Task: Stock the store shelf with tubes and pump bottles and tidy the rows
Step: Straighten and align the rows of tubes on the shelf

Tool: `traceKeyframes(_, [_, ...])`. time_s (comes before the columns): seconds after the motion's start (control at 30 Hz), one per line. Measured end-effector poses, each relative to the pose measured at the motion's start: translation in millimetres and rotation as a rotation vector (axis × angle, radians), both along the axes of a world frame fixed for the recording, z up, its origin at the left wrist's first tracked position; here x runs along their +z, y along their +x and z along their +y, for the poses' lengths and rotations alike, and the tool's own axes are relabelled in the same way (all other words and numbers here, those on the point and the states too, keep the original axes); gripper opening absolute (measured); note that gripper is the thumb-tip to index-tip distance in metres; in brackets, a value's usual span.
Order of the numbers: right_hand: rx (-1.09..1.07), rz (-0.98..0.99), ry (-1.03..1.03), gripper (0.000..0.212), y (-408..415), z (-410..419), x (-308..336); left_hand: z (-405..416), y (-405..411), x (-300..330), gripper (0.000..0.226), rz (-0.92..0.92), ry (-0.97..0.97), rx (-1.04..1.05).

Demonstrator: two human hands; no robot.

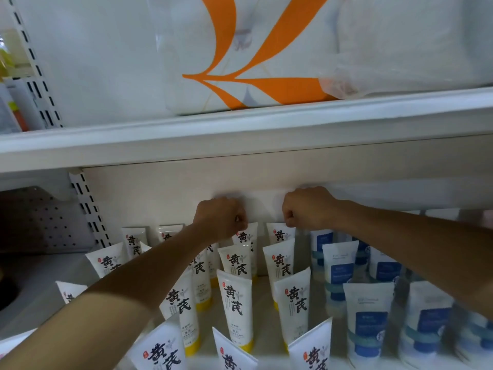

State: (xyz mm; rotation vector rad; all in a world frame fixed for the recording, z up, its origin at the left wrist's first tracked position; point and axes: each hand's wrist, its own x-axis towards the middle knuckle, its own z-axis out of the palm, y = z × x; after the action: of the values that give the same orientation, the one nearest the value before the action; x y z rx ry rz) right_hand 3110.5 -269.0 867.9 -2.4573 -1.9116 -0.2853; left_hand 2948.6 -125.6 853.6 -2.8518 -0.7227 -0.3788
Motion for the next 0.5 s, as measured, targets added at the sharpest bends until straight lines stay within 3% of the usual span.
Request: traceKeyframes(0.5, [0.054, 0.049, 0.063, 0.012, -3, -10, 11, -6, -6, 10, 0.016, -0.017, -0.034, 0.016])
